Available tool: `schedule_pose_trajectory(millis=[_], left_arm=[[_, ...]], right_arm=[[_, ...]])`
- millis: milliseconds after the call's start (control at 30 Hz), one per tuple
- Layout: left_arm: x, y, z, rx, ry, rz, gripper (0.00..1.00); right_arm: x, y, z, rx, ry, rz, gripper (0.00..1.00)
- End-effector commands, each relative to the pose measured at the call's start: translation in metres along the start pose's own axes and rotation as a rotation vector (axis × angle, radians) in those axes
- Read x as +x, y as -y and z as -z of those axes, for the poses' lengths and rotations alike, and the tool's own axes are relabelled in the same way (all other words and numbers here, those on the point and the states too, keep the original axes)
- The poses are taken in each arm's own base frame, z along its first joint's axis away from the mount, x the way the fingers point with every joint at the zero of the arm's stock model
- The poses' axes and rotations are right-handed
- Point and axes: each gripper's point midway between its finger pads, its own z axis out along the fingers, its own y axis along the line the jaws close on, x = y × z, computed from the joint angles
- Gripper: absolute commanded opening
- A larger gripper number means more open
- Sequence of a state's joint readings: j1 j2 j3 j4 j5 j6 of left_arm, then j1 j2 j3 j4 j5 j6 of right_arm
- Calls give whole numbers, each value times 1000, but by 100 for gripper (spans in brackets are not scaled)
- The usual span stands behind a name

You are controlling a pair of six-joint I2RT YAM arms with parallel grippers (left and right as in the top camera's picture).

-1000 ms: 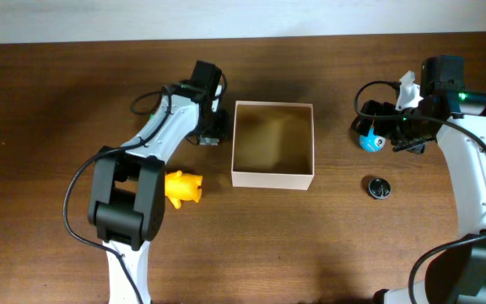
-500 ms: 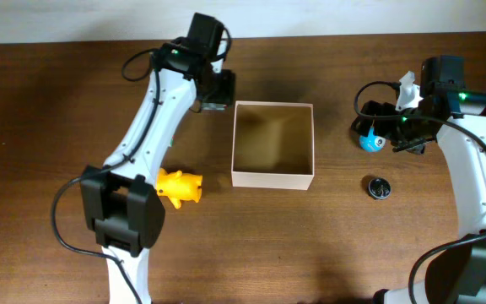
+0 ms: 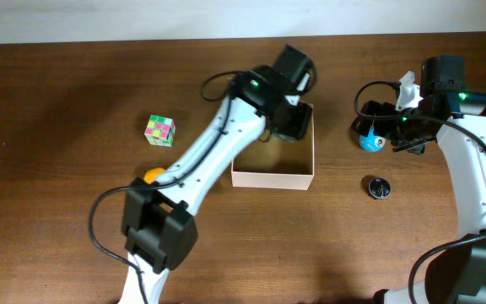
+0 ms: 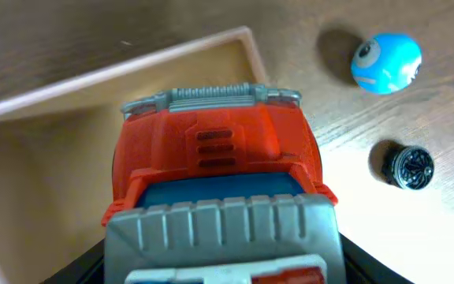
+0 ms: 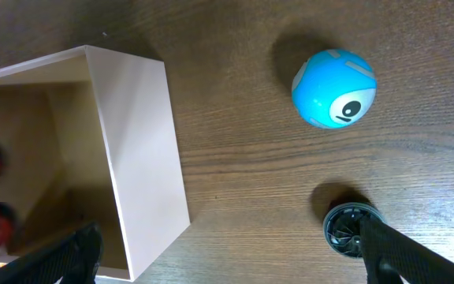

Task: Pack container
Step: 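Carry the toy truck into the white box and release it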

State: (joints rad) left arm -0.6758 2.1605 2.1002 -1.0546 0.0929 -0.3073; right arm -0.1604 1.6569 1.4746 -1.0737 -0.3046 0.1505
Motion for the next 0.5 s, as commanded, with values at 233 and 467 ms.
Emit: schedule_pose_trajectory(millis=[233, 467], left_arm=[[24, -15, -68, -93, -111, 68, 39], [18, -15, -89, -83, -84, 66, 48]], right_arm=[[-8, 1, 5, 8, 25, 2, 99], [-8, 1, 5, 8, 26, 2, 99]])
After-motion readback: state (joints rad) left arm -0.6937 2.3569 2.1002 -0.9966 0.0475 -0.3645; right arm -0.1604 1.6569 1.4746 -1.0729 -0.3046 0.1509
